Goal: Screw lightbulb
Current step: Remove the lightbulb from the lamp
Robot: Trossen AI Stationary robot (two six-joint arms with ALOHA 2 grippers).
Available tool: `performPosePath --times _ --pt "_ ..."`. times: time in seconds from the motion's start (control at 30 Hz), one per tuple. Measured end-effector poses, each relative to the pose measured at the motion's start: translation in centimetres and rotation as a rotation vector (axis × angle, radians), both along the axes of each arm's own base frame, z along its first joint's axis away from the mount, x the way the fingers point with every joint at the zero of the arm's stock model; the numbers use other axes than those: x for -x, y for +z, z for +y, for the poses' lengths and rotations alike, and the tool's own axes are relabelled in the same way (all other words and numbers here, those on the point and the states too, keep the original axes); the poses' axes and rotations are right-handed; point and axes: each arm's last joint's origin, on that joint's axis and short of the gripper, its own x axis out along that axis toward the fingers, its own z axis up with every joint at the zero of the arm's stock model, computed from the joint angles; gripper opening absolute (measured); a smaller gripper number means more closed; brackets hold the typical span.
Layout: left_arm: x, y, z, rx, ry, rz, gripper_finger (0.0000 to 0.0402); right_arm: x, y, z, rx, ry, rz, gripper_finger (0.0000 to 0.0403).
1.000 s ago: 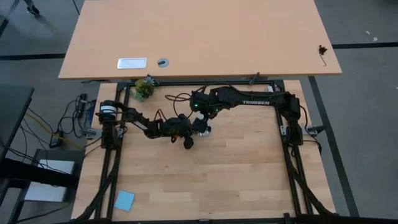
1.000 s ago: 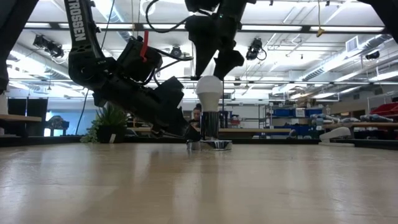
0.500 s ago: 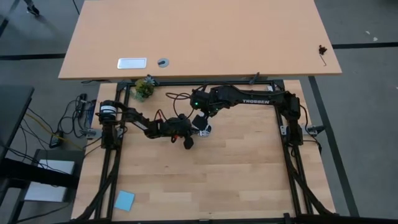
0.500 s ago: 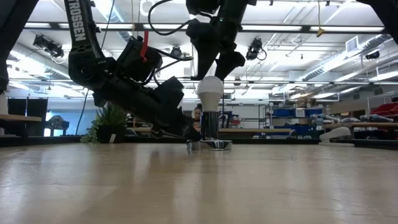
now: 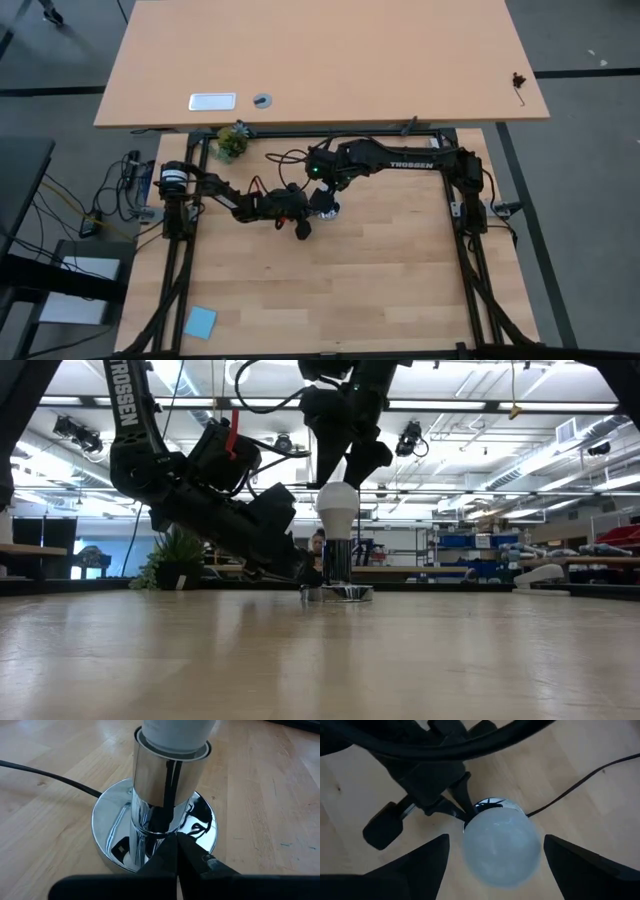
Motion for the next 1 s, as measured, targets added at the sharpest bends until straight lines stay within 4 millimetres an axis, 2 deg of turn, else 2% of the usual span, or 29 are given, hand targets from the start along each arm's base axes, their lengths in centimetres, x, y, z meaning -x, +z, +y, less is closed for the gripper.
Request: performPosePath --times 0.13,0.37,0.5,0.63,0.73,0.83,0.93,1.0 --pt "0.0 0.0 0.0 0.0 0.0 0.0 0.0003 0.0 -0.2 -0.3 0.024 -0.015 0.002 0.0345" --pt "0.0 0.0 0.0 0.001 0.001 0.0 0.0003 0.2 -2.0 -0.8 0.007 -0.007 0.03 0.0353" --pt "0.0 0.0 0.0 0.001 0.001 -0.001 0.0003 0.2 -2.0 -0.9 0.01 0.006 0.031 0.035" --pt "0.0 0.0 0.0 0.001 0.001 0.0 0.0003 0.2 -2.0 -0.8 0.007 0.072 0.037 0.033" --pt "0.0 0.0 0.0 0.001 0.001 0.0 0.0003 0.2 -2.0 -0.7 0.033 0.227 0.041 0.0304" --pt "0.0 0.0 0.0 0.001 0.001 0.0 0.0003 0.1 -2.0 -0.8 0.098 0.479 0.044 0.0284" --pt "0.0 0.0 0.0 0.0 0.001 0.0 0.0003 0.2 -2.0 -0.7 0.193 0.776 0.058 0.0277" --pt "0.0 0.0 0.0 -0.001 0.002 0.001 0.0003 0.2 -2.0 -0.7 0.251 0.904 0.073 0.0278"
